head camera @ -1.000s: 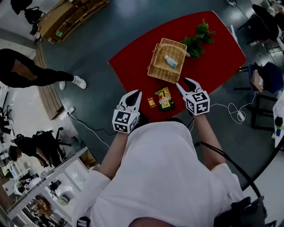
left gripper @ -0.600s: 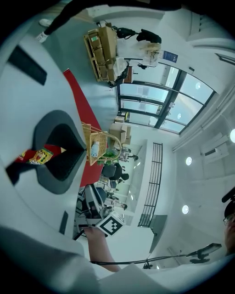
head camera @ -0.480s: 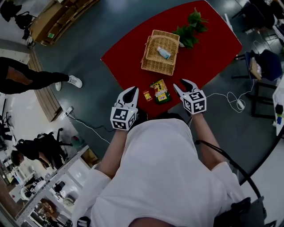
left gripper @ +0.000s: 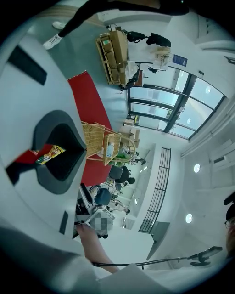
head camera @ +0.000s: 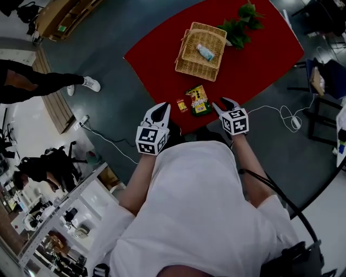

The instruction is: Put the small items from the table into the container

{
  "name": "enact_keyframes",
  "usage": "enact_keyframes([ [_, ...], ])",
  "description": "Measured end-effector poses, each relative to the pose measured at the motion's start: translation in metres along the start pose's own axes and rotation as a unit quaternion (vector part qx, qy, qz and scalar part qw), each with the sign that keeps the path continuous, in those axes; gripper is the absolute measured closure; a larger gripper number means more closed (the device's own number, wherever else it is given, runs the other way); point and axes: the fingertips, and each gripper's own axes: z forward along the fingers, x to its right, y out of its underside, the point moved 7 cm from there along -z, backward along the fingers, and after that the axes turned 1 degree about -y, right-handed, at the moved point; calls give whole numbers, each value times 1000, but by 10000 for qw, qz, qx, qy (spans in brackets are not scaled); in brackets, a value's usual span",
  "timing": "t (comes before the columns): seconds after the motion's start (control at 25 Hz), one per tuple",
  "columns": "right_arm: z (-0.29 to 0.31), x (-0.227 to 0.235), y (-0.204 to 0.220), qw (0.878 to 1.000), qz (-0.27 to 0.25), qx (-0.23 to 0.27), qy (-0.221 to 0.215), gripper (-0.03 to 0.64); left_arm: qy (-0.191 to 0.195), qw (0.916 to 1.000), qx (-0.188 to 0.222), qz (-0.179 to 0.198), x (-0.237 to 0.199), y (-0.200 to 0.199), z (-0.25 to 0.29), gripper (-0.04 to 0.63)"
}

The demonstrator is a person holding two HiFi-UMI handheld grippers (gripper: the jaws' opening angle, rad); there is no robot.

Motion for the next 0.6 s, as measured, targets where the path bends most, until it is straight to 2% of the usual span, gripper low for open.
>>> enact_keyframes([
  [0.2, 11, -6, 22, 9996, 111, -184, -156, 442, 33, 9995, -243, -172, 2, 20, 4, 588],
  [0.4, 5, -7, 35, 9993, 182, -211, -243, 442, 389, 9956, -682, -521, 14, 49, 35, 588],
  [0.6, -11, 4, 47, 9991, 142, -309, -238, 442, 599, 9901, -1163, -506, 30, 78, 74, 586],
])
